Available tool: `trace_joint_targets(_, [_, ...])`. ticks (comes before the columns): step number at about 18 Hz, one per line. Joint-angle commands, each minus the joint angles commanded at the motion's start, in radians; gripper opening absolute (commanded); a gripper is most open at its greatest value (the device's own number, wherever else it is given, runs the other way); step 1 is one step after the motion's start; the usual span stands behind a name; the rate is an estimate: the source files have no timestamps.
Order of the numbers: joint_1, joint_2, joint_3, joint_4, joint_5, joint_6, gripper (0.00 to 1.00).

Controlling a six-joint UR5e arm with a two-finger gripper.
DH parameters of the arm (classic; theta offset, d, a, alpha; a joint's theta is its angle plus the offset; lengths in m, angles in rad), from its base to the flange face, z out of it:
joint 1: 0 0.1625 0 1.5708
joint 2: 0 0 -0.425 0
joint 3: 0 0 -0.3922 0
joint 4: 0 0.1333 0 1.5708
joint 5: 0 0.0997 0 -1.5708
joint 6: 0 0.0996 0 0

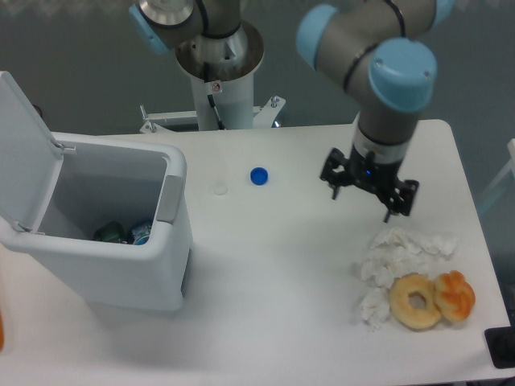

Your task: Place the plastic bottle in the trash can

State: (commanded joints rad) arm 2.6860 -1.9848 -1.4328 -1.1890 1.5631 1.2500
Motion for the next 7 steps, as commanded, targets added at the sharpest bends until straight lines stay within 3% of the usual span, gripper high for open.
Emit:
trace_joint_targets(3, [0.012, -0.032, 0.012, 0.04, 0.0, 0.014, 1.0])
trace_joint_targets(7, [0.018, -0.039, 0.02, 0.04, 0.002, 0.014, 1.0])
